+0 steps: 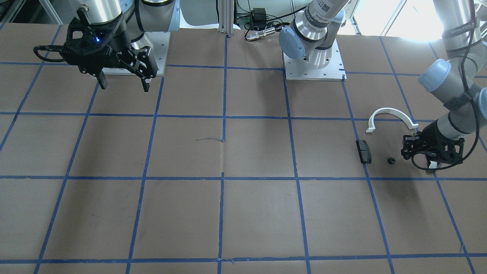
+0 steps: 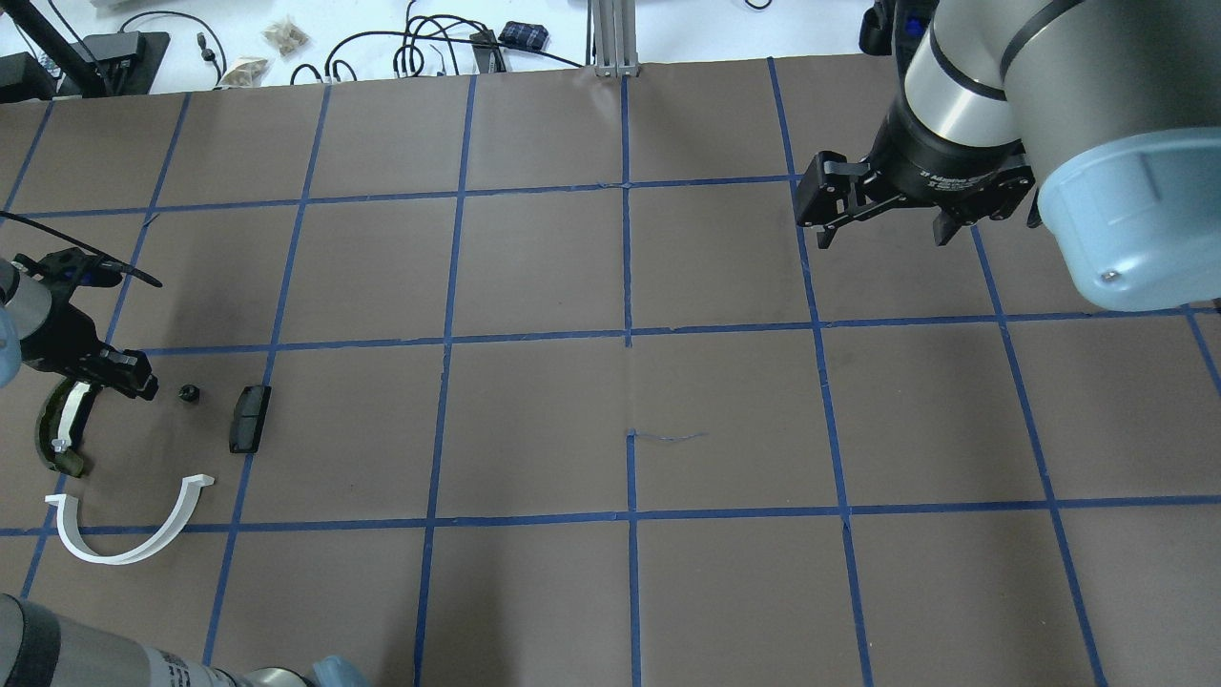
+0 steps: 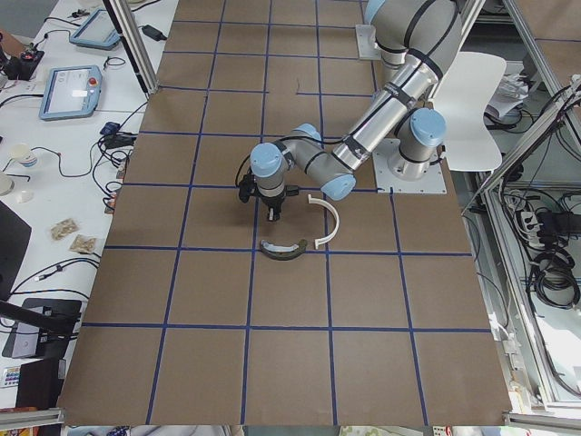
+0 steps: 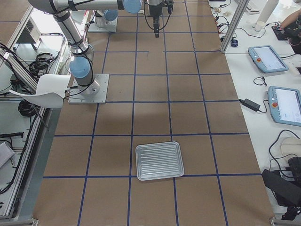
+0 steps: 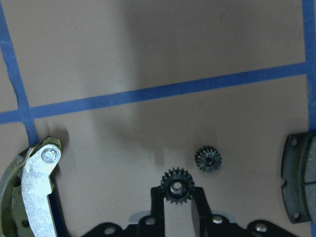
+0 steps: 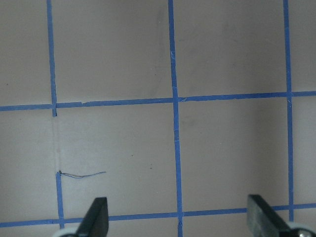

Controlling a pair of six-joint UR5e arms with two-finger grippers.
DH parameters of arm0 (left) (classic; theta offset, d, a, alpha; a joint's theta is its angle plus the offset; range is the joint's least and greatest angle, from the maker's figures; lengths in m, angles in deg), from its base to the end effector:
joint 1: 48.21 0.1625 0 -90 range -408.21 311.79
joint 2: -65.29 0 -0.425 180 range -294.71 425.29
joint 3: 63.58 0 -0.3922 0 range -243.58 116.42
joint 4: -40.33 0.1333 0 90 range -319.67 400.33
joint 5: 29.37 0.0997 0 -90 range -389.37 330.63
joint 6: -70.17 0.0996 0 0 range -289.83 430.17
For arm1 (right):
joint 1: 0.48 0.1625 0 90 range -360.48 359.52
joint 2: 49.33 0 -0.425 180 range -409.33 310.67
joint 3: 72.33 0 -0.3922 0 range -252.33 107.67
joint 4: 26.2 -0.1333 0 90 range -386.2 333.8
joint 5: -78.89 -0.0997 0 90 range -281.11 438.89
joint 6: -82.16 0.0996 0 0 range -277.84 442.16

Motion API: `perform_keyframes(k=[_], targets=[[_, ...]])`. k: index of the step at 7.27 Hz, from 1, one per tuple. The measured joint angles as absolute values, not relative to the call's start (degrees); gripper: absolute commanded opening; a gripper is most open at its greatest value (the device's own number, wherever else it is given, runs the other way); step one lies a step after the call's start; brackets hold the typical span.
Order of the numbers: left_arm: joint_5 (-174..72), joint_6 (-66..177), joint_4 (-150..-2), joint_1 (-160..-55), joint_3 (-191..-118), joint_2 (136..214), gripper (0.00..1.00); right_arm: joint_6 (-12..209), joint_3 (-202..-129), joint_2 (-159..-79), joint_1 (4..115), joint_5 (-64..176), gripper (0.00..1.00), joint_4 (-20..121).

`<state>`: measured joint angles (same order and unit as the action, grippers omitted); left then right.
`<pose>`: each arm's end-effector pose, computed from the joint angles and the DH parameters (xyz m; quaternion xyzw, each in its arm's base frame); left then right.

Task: Place bearing gear from tray to pile

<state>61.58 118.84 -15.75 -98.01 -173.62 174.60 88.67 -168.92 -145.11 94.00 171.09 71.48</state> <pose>0.2439 -0.4926 0.2063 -0.0742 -0.9961 -0.0396 0.0272 0.1650 -0.4487 0.4929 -0.0188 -0.9978 0.0615 0.0133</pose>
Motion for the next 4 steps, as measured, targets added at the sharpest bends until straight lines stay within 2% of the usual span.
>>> perform_keyframes(k=[2, 3, 4], targets=[[61.46, 118.64, -15.59, -97.97, -173.97, 175.47, 0.0, 88.67, -168.93, -145.15, 94.0, 171.08, 1.0, 71.43], [61.41, 118.65, -15.58, -97.94, -174.02, 175.72, 0.24, 88.67, -169.02, -145.22, 94.0, 171.08, 1.0, 71.4], [61.09, 118.67, -15.57, -97.91, -174.0, 175.97, 0.6, 88.67, -169.16, -145.29, 94.0, 171.08, 1.0, 71.37]])
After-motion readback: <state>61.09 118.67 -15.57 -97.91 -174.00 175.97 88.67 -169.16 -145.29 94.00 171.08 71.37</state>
